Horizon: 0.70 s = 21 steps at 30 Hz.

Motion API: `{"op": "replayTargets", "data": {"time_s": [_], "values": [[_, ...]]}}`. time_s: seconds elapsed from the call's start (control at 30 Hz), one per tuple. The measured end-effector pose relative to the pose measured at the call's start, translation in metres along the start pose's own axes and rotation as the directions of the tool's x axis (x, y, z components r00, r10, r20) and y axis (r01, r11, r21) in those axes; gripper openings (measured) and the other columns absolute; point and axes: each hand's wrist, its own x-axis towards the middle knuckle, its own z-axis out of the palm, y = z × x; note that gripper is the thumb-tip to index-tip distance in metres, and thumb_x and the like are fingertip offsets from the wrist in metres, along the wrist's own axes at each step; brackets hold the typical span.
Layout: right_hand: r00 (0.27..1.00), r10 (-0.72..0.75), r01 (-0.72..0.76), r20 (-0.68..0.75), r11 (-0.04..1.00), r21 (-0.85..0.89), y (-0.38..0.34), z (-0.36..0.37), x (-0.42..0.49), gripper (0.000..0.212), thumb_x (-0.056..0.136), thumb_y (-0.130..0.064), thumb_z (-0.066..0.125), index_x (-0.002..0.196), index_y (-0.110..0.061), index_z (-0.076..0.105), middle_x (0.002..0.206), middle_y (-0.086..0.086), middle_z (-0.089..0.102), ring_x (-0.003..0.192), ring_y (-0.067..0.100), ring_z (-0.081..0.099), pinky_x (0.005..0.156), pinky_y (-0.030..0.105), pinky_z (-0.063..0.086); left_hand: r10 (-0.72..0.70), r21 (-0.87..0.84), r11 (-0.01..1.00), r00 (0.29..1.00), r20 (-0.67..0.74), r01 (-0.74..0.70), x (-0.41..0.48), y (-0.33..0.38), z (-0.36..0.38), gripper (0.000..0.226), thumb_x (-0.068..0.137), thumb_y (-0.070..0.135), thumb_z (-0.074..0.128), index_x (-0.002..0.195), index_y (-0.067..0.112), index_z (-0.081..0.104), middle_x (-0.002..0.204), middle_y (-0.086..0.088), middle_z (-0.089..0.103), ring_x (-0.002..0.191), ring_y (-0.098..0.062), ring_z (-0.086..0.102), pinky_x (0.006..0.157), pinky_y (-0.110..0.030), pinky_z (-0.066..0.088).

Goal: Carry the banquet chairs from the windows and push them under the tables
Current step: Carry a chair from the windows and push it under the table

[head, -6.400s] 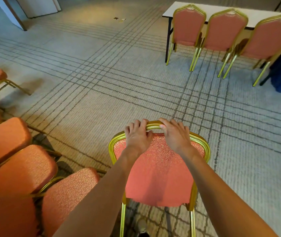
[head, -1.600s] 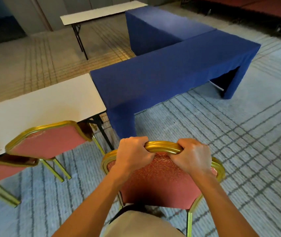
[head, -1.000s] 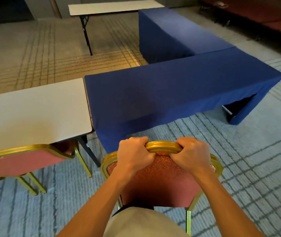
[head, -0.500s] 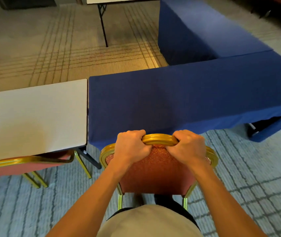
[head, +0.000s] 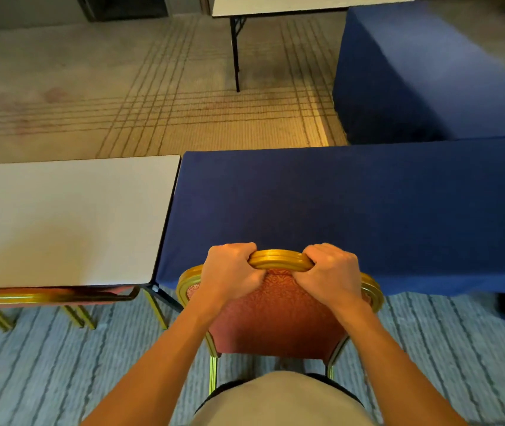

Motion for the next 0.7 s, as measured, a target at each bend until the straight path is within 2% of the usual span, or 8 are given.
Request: {"op": "replayTargets", "data": {"time_s": [0.1,0.2,0.37,0.43,0.53,0.7], "values": [[1.0,-0.029,0.029,-0.001,0.999,0.021,0.007,0.008,0.016,0.032,0.079,-0.042,0.059,0.056,-0.02,0.055,0.055,-0.005,0.055,0.051,0.018,0.053,0.049,0.025,0.03,-0.037,0.006,0.999,0.999,-0.012,0.037,0.012,-0.003,0.003,0.033,0.07,0.036,0.063,0.054,0.025,0.036,0.046,0.01,0.035,0.042,-0.01,0.034,0.048,-0.024,0.021],[0.998,-0.047,0.046,0.039,0.998,0.039,0.013,0.02,0.022,0.034,0.08,-0.044,0.061,0.056,-0.02,0.054,0.055,-0.005,0.053,0.051,0.017,0.051,0.051,0.024,0.027,-0.076,0.016,0.997,0.997,0.014,0.076,0.019,-0.008,0.008,0.039,0.069,0.035,0.064,0.053,0.028,0.029,0.045,0.011,0.033,0.042,-0.007,0.033,0.049,-0.023,0.018],[0.987,-0.06,0.055,0.15,0.998,0.039,0.021,0.04,0.018,0.039,0.076,-0.038,0.082,0.057,-0.021,0.052,0.055,-0.007,0.051,0.051,0.016,0.05,0.051,0.025,0.026,-0.108,0.033,0.994,0.993,0.056,0.107,0.018,-0.014,0.026,0.041,0.063,0.034,0.063,0.055,0.028,0.023,0.046,0.01,0.028,0.043,-0.009,0.028,0.049,-0.023,0.018],[0.984,-0.053,0.047,0.17,0.998,0.042,0.025,0.041,0.023,0.041,0.074,-0.036,0.086,0.058,-0.021,0.052,0.055,-0.007,0.051,0.051,0.016,0.049,0.05,0.025,0.027,-0.106,0.045,0.994,0.992,0.065,0.103,0.024,-0.016,0.028,0.042,0.066,0.032,0.066,0.055,0.028,0.025,0.047,0.01,0.032,0.044,-0.009,0.031,0.049,-0.024,0.02],[0.98,-0.044,0.037,0.192,0.999,0.04,0.029,0.041,0.032,0.04,0.074,-0.038,0.086,0.06,-0.022,0.052,0.057,-0.008,0.051,0.052,0.015,0.048,0.048,0.026,0.029,-0.117,0.044,0.993,0.989,0.087,0.113,0.034,-0.017,0.026,0.043,0.074,0.032,0.07,0.056,0.027,0.031,0.05,0.01,0.038,0.047,-0.008,0.036,0.05,-0.024,0.023],[0.971,-0.02,0.016,0.237,1.0,0.021,0.026,0.042,0.033,0.038,0.078,-0.041,0.083,0.064,-0.022,0.053,0.06,-0.009,0.05,0.054,0.011,0.042,0.046,0.026,0.031,-0.128,0.078,0.989,0.992,0.014,0.127,0.032,-0.018,0.032,0.037,0.068,0.038,0.065,0.055,0.026,0.033,0.049,0.011,0.034,0.045,-0.009,0.033,0.048,-0.022,0.017]]}}
